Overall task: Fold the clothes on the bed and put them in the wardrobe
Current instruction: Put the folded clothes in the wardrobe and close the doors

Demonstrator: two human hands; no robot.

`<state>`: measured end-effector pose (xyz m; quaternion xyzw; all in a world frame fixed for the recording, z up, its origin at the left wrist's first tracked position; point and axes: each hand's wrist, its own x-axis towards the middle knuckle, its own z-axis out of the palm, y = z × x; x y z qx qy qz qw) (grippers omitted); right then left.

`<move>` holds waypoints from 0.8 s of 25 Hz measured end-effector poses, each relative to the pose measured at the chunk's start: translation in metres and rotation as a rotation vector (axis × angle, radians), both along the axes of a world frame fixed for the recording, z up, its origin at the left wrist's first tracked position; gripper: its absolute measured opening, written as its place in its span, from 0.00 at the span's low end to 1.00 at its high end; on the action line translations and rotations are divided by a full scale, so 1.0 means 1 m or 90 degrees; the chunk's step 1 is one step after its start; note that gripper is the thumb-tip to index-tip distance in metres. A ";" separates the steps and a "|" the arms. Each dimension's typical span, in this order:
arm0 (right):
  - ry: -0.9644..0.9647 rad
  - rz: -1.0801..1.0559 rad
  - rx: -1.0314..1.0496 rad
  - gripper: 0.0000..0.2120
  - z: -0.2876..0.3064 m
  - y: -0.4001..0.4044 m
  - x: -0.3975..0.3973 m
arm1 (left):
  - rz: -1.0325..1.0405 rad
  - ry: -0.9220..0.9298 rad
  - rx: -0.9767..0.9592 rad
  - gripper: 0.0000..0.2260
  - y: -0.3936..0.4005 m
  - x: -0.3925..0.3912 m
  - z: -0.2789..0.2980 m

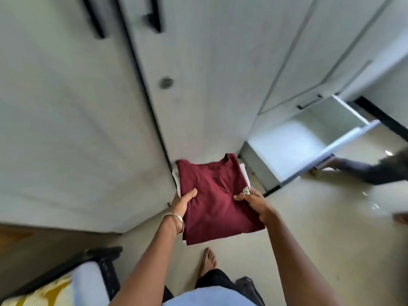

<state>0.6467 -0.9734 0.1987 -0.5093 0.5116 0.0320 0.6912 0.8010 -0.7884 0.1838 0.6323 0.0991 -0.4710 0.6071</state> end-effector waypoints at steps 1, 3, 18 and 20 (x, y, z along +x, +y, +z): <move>-0.019 -0.048 -0.011 0.13 0.006 -0.020 -0.017 | -0.042 -0.024 -0.009 0.29 -0.029 -0.004 0.005; -0.047 -0.130 -0.041 0.11 0.018 -0.055 -0.046 | -0.111 -0.055 -0.030 0.23 -0.082 -0.017 0.020; -0.024 -0.195 -0.078 0.11 -0.002 -0.329 -0.106 | -0.162 0.035 0.024 0.39 -0.377 -0.061 -0.015; 0.012 -0.154 -0.065 0.11 -0.011 -0.381 -0.100 | -0.152 0.064 0.068 0.39 -0.415 -0.064 -0.027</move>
